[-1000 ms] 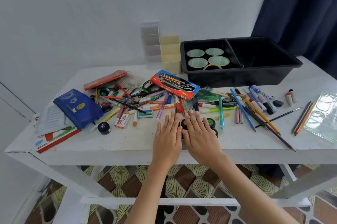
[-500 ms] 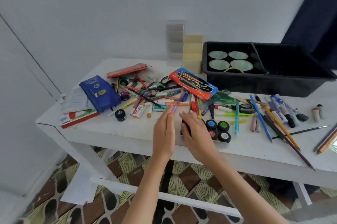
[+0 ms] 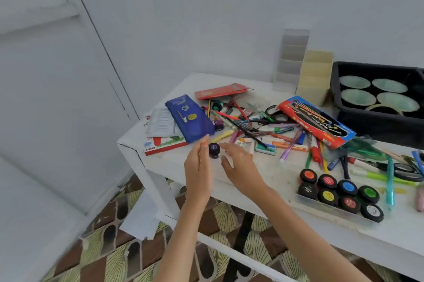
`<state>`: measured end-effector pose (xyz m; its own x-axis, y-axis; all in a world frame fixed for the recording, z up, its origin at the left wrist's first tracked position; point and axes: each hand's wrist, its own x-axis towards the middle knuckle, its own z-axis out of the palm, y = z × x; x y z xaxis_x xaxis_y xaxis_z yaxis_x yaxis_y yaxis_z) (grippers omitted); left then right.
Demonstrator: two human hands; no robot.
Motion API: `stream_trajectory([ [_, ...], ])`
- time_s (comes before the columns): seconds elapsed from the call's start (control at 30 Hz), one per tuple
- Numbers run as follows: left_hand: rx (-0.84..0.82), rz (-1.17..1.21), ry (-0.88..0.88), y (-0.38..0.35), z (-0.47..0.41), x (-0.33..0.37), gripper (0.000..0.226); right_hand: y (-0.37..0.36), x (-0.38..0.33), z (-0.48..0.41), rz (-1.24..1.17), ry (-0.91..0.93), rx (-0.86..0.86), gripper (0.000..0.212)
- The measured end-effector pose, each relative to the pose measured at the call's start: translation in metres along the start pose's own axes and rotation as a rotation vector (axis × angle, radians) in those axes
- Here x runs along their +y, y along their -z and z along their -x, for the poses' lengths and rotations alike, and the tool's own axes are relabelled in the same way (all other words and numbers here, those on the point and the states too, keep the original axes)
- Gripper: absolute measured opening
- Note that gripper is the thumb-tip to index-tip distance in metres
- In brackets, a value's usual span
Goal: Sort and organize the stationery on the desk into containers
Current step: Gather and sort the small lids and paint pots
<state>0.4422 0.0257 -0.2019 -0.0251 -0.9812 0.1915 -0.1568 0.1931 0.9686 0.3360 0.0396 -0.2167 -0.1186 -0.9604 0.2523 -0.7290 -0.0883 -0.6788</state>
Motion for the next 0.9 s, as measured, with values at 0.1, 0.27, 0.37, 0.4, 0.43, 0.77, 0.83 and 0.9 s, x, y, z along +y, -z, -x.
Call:
stream_trajectory([
  [0.1,0.003,0.002,0.007,0.019,-0.022,-0.007,0.033,-0.021,-0.001,-0.021,0.029,0.006,-0.014,0.036],
  [0.27,-0.046,-0.040,-0.014,0.036,-0.050,-0.018,0.028,-0.046,0.002,-0.036,0.127,-0.002,0.018,0.040],
  [0.37,-0.077,-0.113,-0.069,0.037,-0.064,-0.025,0.028,-0.054,0.005,-0.042,0.106,-0.028,0.116,0.035],
  [0.4,-0.090,-0.131,-0.089,0.037,-0.069,-0.026,0.029,-0.054,0.005,-0.044,0.087,-0.044,0.150,0.032],
  [0.43,-0.104,-0.143,-0.104,0.035,-0.073,-0.028,0.030,-0.052,0.004,-0.046,0.074,-0.060,0.186,0.030],
  [0.77,-0.281,-0.580,-0.438,-0.006,-0.121,-0.028,0.032,-0.022,0.016,-0.067,0.081,-0.186,0.461,0.029],
  [0.83,-0.335,-0.731,-0.484,-0.016,-0.134,-0.030,0.035,-0.019,0.022,-0.067,0.089,-0.220,0.478,0.029],
  [0.9,-0.375,-0.852,-0.495,-0.024,-0.142,-0.032,0.034,-0.017,0.026,-0.067,0.107,-0.254,0.475,0.031],
])
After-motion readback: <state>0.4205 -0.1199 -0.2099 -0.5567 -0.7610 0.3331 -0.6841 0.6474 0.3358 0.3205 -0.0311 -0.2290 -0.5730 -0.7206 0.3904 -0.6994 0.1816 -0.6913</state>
